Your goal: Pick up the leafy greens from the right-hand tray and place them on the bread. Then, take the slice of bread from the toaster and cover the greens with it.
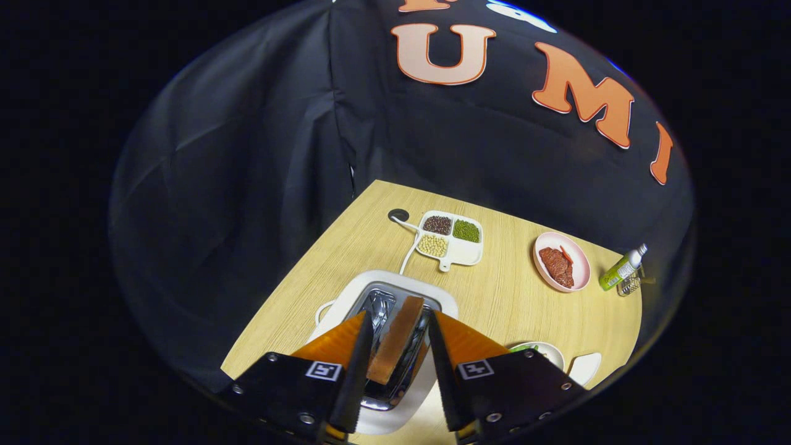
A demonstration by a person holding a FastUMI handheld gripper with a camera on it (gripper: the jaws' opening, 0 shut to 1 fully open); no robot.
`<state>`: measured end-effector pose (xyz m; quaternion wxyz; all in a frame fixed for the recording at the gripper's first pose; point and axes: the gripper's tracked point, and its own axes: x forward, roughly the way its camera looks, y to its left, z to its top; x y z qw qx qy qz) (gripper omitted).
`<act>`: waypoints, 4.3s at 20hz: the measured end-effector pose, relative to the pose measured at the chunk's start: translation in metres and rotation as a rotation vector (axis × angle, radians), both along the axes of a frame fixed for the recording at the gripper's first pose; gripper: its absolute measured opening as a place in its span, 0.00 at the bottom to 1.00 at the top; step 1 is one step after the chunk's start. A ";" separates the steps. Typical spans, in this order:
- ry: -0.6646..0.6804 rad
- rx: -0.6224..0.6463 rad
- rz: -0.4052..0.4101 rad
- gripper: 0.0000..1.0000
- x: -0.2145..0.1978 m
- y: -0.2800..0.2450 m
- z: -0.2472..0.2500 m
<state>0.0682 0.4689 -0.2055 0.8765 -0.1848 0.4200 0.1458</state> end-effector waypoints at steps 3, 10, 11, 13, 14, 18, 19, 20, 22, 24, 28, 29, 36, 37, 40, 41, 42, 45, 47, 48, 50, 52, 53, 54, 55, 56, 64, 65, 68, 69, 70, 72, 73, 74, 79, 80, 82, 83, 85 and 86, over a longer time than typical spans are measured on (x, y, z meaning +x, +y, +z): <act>-0.019 -0.027 -0.019 0.26 0.003 -0.002 0.001; -0.016 -0.008 -0.041 0.13 0.000 -0.001 0.011; -0.026 0.004 -0.041 0.13 0.001 0.001 0.017; -0.050 0.021 -0.035 0.13 0.002 0.002 0.034; -0.058 0.036 -0.034 0.13 0.002 0.003 0.042; -0.098 0.086 -0.040 0.13 0.006 -0.004 0.076; -0.104 0.105 -0.041 0.09 0.006 -0.006 0.082; -0.108 0.117 -0.048 0.08 0.007 -0.011 0.090; -0.131 0.131 -0.063 0.08 0.012 -0.025 0.105; -0.153 0.134 -0.076 0.08 0.016 -0.043 0.118; -0.188 0.090 -0.074 0.09 0.018 -0.086 0.125; -0.180 0.095 -0.075 0.09 0.014 -0.093 0.120; -0.099 0.103 -0.078 0.08 -0.002 -0.152 0.076; -0.087 0.109 -0.080 0.09 -0.006 -0.159 0.070; -0.063 0.130 -0.083 0.09 -0.011 -0.178 0.050; -0.057 0.135 -0.085 0.08 -0.011 -0.183 0.044; -0.048 0.146 -0.085 0.08 -0.014 -0.186 0.040; -0.028 0.177 -0.079 0.09 -0.017 -0.194 0.025; -0.008 0.197 -0.076 0.09 -0.024 -0.196 0.016; -0.001 0.213 -0.077 0.09 -0.025 -0.198 0.013; 0.006 0.241 -0.078 0.09 -0.023 -0.203 0.004; 0.005 0.243 -0.078 0.09 -0.022 -0.213 -0.003; 0.004 0.245 -0.083 0.09 -0.020 -0.219 -0.007; 0.007 0.249 -0.087 0.09 -0.019 -0.223 -0.012; 0.011 0.256 -0.090 0.09 -0.018 -0.228 -0.014; 0.011 0.261 -0.094 0.09 -0.016 -0.233 -0.015; 0.011 0.272 -0.150 0.18 -0.004 -0.283 -0.031; 0.016 0.270 -0.165 0.20 -0.004 -0.291 -0.037; 0.036 0.260 -0.201 0.27 -0.004 -0.312 -0.050; 0.044 0.260 -0.213 0.31 -0.005 -0.319 -0.057; 0.052 0.256 -0.221 0.33 -0.006 -0.322 -0.059; 0.038 0.228 -0.226 0.38 -0.003 -0.332 -0.062; 0.026 0.223 -0.225 0.40 0.000 -0.334 -0.061; 0.022 0.230 -0.228 0.41 0.000 -0.333 -0.059; -0.025 0.193 -0.221 0.63 0.000 -0.340 -0.040; -0.048 0.186 -0.221 0.69 0.001 -0.342 -0.031; -0.108 0.182 -0.221 0.78 0.003 -0.345 -0.009; -0.148 0.177 -0.215 0.83 0.005 -0.347 0.006; -0.249 0.143 -0.195 0.94 0.010 -0.354 0.038; -0.302 0.121 -0.190 0.98 0.012 -0.358 0.055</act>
